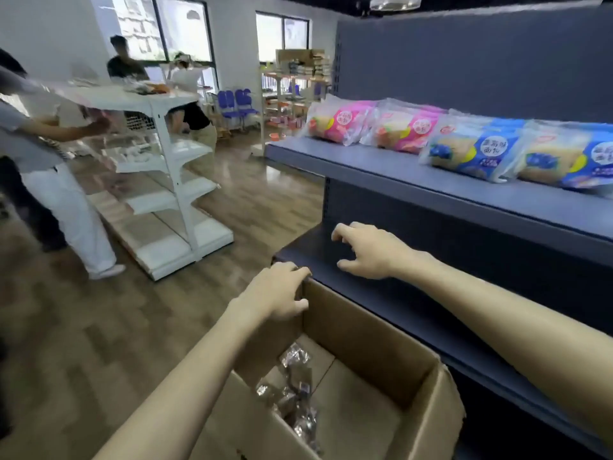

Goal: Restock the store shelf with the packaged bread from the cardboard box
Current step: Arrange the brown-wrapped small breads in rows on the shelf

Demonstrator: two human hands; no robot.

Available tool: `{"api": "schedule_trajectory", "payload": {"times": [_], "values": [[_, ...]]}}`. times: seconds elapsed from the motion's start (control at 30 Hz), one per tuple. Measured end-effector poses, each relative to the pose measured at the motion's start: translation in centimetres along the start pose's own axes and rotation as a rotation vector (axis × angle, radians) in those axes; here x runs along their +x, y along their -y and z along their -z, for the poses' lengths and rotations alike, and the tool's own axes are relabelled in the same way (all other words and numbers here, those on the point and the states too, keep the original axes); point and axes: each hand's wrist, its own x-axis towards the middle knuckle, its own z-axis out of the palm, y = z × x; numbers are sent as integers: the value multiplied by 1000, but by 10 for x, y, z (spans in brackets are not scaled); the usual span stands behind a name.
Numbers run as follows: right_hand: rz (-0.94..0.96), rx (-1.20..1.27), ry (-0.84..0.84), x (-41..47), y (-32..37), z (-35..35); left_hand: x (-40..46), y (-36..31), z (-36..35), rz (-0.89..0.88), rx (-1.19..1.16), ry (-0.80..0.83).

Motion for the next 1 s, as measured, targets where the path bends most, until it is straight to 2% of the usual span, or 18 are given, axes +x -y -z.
{"api": "schedule_trajectory", "payload": {"times": [0.13,0.23,0.4,0.63,0.83,1.0], "values": [[-61,111,108,-28,1,-90,-31,4,-90,79,-86,263],[-96,166,208,-47,0,-147,-41,2,-136,136,-126,383],[-93,210,389,-57,-10,-204,-39,-6,-169,197,-150,458],[-97,307,487,-38,-37,-241,-25,-11,-186,328,-230,560],[-184,434,571,-28,-60,-273,-6,-21,-208,401,-310,662],[-228,442,654,-33,-77,-296,18,-31,-240,430,-299,753]]}}
